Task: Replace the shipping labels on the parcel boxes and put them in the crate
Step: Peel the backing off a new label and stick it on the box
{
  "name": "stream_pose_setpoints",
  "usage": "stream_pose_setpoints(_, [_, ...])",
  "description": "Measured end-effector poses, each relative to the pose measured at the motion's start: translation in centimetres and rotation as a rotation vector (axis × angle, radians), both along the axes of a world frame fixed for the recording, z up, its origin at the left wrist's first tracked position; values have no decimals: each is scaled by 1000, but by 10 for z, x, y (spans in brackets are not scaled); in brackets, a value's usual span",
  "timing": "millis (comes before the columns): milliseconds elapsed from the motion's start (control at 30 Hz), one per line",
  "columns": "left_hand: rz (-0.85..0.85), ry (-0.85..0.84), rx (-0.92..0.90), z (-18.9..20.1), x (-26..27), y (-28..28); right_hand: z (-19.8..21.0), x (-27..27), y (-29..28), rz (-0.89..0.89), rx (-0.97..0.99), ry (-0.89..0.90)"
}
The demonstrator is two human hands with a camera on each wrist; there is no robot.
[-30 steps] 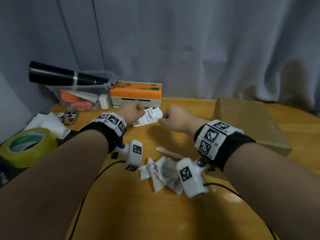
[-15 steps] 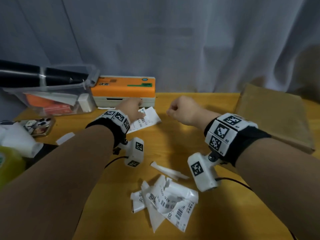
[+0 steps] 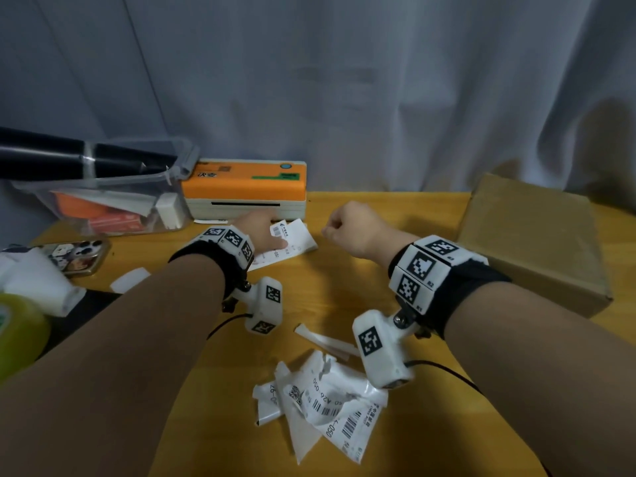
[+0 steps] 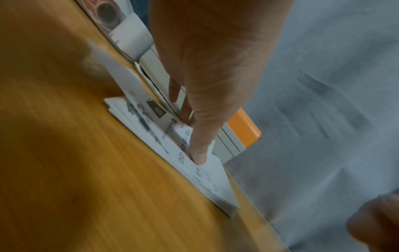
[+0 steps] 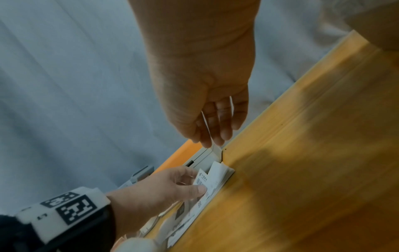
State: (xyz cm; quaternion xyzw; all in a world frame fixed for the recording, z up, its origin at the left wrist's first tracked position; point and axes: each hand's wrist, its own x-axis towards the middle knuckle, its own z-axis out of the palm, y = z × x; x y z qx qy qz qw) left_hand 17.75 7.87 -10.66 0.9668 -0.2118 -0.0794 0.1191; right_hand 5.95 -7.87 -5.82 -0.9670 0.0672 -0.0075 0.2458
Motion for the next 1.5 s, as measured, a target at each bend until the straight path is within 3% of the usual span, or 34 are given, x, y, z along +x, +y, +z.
stream_pose_setpoints(167, [4,-224,39,5,-10,5,-8,1,3,12,5,5])
stream_pose_setpoints(267, [0,-279,-121,22,-15,13,-9,1,4,-1,23,-15])
stream_pose_setpoints(433, [-105,-370,-475,76,-36,21,7,-3,14,-113,298,-256])
stream_pose_setpoints(600, [-149,-204,-855,123,-86,4,45,-22,15,-163,791,-507])
stream_pose_setpoints(667, [-174,-132,-968,133,-108,-6,59,-33,8,-168,862,-644])
stream_pose_setpoints(767, [-211,-22,-1090,143,-141,-27,79,-58,-8,-212,763,-773])
stream_pose_setpoints(867, [-211,67,-1162,152,-171,-47,92,-90,-30,-208,544,-835])
stream_pose_setpoints(1133, [-322,264,-1065,165,-217,-91,95,-153,-87,-187,258,-840])
stream_pose_setpoints(1267, [-278,246,-1183,156,-224,-112,92,-163,-105,-268,-40,-906])
stream_pose_setpoints(1400, [-270,239,-1263,146,-228,-129,85,-166,-103,-30,122,-907])
stream_pose_setpoints(1500, [-292,254,-1259,142,-230,-134,79,-169,-100,-12,168,-893])
